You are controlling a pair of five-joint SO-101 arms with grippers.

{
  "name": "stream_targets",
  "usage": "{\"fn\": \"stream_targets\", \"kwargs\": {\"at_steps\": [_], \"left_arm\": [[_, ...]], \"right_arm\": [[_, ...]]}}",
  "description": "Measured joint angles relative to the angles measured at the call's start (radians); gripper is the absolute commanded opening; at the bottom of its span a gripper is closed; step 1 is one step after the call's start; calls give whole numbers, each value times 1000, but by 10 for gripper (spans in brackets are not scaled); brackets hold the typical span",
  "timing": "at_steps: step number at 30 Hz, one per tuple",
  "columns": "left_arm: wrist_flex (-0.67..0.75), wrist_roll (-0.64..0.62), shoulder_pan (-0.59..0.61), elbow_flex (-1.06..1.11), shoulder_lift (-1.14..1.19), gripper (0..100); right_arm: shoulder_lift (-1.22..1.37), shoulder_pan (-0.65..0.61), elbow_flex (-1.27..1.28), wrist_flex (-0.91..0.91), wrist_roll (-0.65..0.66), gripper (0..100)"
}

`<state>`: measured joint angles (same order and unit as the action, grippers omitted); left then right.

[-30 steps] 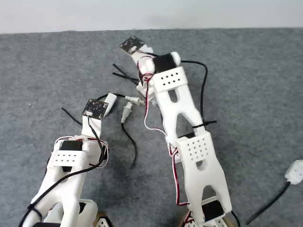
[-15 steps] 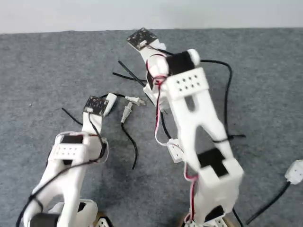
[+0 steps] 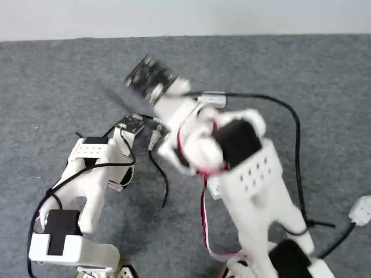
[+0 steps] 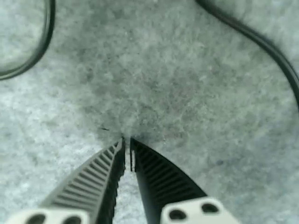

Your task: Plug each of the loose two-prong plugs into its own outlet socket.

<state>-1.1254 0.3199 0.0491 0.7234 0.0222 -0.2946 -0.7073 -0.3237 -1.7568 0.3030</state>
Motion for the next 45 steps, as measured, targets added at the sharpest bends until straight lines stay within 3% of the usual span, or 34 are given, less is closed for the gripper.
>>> {"fn": "stream_targets", "kwargs": {"at_steps": [7,13,19,28,42,45], "left_arm": [[-2,20,0,0,0,12],[21,83,-9,87,-97,12],[132,101,-78,361,-422,12],[147,175,-153,609,-842,12],[133,157,-153,735,-1197,13],[133,103,-157,736,-1229,13]], "right_arm": [[-132,-166,163,6,-49,8],[-138,-169,385,150,-60,8],[-138,-170,506,267,-40,8],[-138,-183,534,290,-35,8],[-146,-180,605,336,-35,8],[-144,-114,609,305,-48,8]]}}
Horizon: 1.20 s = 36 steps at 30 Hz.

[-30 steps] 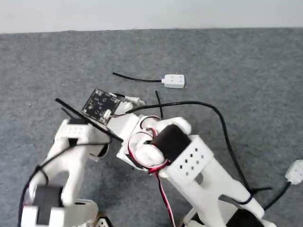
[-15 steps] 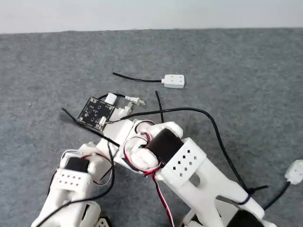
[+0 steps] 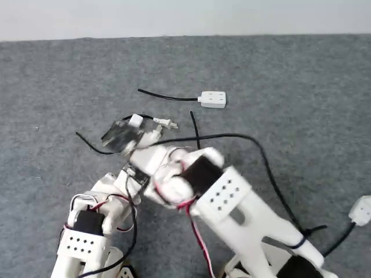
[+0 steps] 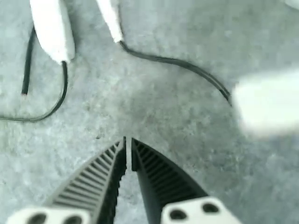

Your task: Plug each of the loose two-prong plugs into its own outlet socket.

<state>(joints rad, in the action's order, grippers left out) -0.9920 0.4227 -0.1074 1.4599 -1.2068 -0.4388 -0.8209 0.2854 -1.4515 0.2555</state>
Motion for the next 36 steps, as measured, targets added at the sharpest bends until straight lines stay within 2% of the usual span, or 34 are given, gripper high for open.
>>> {"fn": "stream_targets", "kwargs": {"at_steps": [10,15,21,25,30,32,36], "left_arm": [[2,-35,-3,2,-6,13],[2,-35,-3,5,-8,13],[2,-35,-2,14,-12,13],[2,-35,-2,14,-12,13],[2,-38,-2,14,-12,13],[2,-38,-2,14,-12,45],[2,-77,-2,14,-12,175]], "right_arm": [[0,393,17,-146,-17,8],[0,652,146,-169,160,8],[0,951,361,-37,393,8],[0,1046,393,8,474,27],[80,1092,393,43,545,145],[129,1111,393,89,549,147],[203,1154,358,114,529,106]]}}
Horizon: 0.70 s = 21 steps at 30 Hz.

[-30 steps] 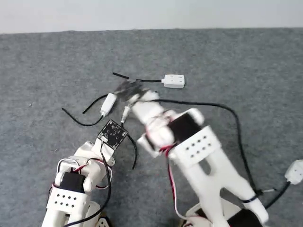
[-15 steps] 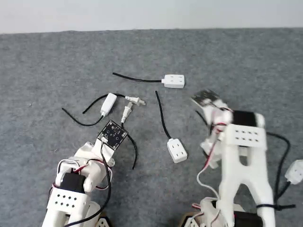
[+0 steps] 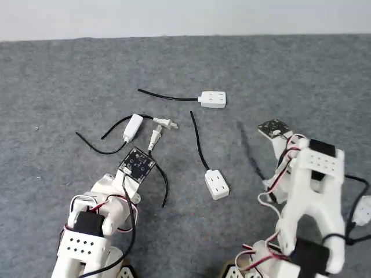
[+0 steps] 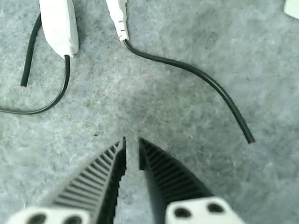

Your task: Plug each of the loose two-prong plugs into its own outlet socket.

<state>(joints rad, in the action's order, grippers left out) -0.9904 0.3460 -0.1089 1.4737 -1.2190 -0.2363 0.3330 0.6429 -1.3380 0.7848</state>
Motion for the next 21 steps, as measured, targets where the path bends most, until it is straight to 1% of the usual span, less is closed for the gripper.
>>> {"fn": "stream_targets", "kwargs": {"at_steps": [2,6,9,11,13,17,19,21], "left_arm": [[0,-49,0,0,0,211],[0,-173,-31,-2,0,203],[0,-324,-126,-29,0,206],[0,-387,-201,-46,0,207],[18,-434,-265,-63,0,221],[66,-597,-305,-143,63,314],[66,-697,-334,-219,153,311],[72,-792,-373,-311,273,299]], "right_arm": [[6,20,-64,-9,-60,83],[6,31,-193,-107,-195,10],[6,14,-222,-173,-311,9],[6,-17,-215,-181,-377,9],[6,-63,-173,-149,-428,9],[6,-170,-6,23,-520,9],[6,-215,83,133,-539,9],[6,-226,140,215,-548,9]]}}
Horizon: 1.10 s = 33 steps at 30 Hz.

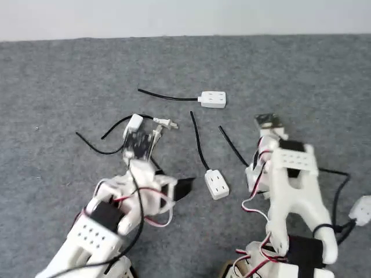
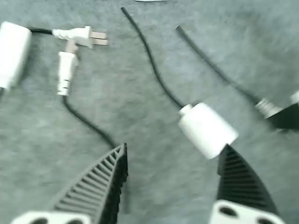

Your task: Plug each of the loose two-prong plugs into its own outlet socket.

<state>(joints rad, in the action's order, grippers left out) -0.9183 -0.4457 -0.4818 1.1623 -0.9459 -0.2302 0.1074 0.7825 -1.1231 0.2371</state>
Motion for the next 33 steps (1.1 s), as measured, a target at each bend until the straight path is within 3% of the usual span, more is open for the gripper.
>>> {"fn": "stream_targets", "kwargs": {"at_steps": [6,11,17,33], "left_arm": [[49,-170,-124,-284,440,253],[64,-292,-141,-479,772,255],[64,-331,-149,-595,1030,254],[-49,-379,-190,-718,1151,254]], "right_arm": [[6,-2,31,64,-2,9],[12,37,34,101,-2,9],[12,35,34,107,-2,9],[12,35,34,107,20,9]]}}
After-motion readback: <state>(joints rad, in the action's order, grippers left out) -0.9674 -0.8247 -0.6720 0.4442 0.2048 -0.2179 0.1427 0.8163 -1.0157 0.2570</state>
